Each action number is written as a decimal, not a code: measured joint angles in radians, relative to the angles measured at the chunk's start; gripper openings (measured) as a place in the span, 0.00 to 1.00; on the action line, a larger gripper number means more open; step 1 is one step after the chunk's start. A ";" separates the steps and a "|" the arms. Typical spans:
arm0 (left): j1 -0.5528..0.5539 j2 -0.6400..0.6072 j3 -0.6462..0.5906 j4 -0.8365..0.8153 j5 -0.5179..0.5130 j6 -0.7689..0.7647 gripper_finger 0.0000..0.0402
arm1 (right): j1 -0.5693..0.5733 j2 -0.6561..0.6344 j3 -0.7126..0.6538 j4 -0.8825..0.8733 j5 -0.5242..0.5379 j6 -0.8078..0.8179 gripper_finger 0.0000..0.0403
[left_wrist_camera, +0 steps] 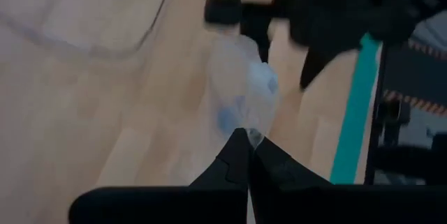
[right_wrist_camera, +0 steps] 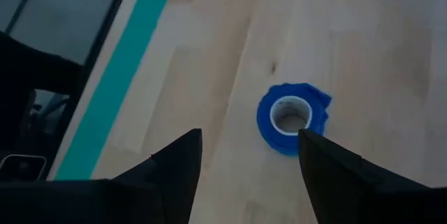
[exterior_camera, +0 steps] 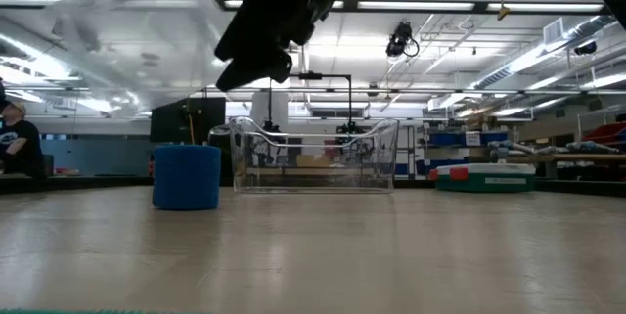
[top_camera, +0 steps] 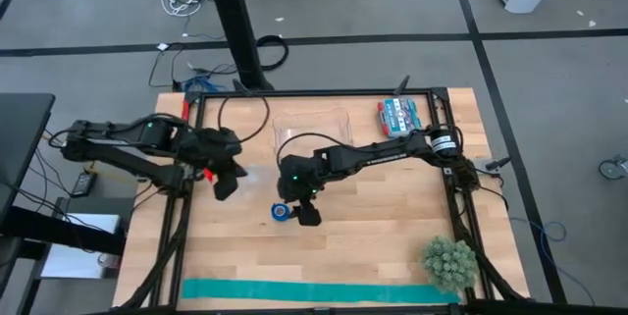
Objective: Roll bandage
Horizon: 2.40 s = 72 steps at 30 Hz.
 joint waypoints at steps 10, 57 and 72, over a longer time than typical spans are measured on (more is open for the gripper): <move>-0.103 0.079 0.000 0.008 -0.151 -0.068 0.00 | 0.049 0.008 0.000 -0.012 0.004 -0.136 0.55; -0.370 0.034 -0.369 0.187 -0.171 -0.484 0.00 | 0.018 0.134 -0.001 0.151 -0.022 -0.166 0.54; -0.370 0.034 -0.369 0.199 -0.157 -0.515 0.00 | 0.007 0.148 -0.002 -0.057 0.100 -0.191 0.49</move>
